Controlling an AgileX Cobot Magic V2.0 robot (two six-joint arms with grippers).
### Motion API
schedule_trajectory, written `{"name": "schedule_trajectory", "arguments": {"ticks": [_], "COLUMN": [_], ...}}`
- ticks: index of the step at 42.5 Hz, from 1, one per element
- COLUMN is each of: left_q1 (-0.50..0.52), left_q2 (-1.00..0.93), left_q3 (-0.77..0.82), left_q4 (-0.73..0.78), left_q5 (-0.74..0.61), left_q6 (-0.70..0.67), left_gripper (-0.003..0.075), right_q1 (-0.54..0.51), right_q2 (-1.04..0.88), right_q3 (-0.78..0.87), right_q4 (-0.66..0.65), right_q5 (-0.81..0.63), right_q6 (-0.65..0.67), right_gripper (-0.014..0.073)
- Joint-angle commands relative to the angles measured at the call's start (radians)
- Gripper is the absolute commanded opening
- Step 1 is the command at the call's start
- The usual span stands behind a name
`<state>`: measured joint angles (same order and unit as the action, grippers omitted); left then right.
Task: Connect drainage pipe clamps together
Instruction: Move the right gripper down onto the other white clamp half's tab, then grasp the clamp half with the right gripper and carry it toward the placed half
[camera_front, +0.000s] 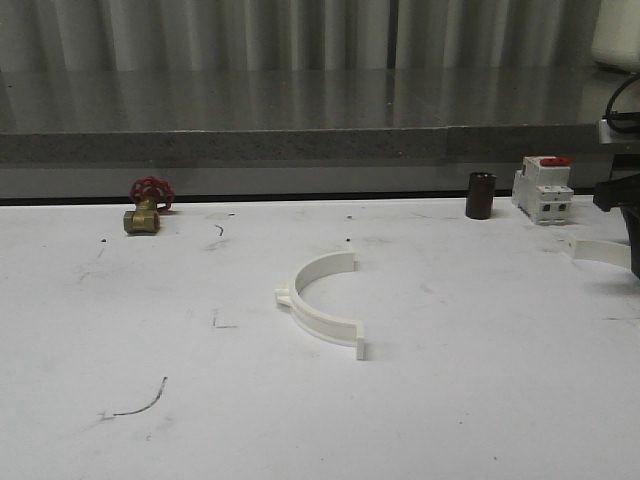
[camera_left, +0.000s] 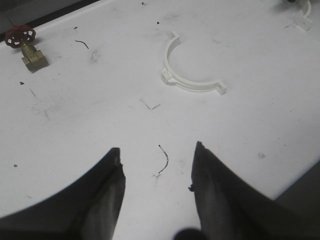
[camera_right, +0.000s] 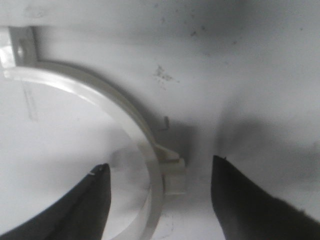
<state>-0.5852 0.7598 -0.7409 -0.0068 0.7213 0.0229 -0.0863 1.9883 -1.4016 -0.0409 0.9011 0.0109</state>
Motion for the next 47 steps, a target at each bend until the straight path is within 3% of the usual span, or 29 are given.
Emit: {"name": "schedule_trajectory", "arguments": {"ticks": [1,7,13,29,36,47], "left_q1": [0.002,0.002,0.002,0.002,0.002,0.002], "left_q2": [-0.004,-0.004,-0.004,-0.004,-0.004,-0.004], "left_q3": [-0.027,-0.027,-0.027,-0.027,-0.027,-0.027], "left_q4": [-0.009,-0.009,-0.009,-0.009,-0.009,-0.009], "left_q5": [-0.067,-0.067,-0.067,-0.067,-0.067,-0.067], "left_q6": [-0.001,-0.001,-0.001,-0.001,-0.001,-0.001], "left_gripper": [0.0315,0.0315,0.0315,0.0315,0.0315,0.0315], "right_q1": [-0.005,-0.005,-0.005,-0.005,0.009,0.154], "right_q2": [-0.052,-0.052,-0.052,-0.054,-0.102,-0.232], "right_q3": [-0.029,-0.029,-0.029,-0.029,-0.031,-0.031], "right_q4": [-0.012,-0.012,-0.012,-0.008,0.068,0.107], "right_q5": [0.013,0.021,0.026,0.039,0.055,0.12], "right_q6": [-0.011,-0.011,-0.011,-0.011,-0.011,0.067], "right_gripper": [0.0399,0.0227,0.0144,0.0141,0.0141,0.0141]}}
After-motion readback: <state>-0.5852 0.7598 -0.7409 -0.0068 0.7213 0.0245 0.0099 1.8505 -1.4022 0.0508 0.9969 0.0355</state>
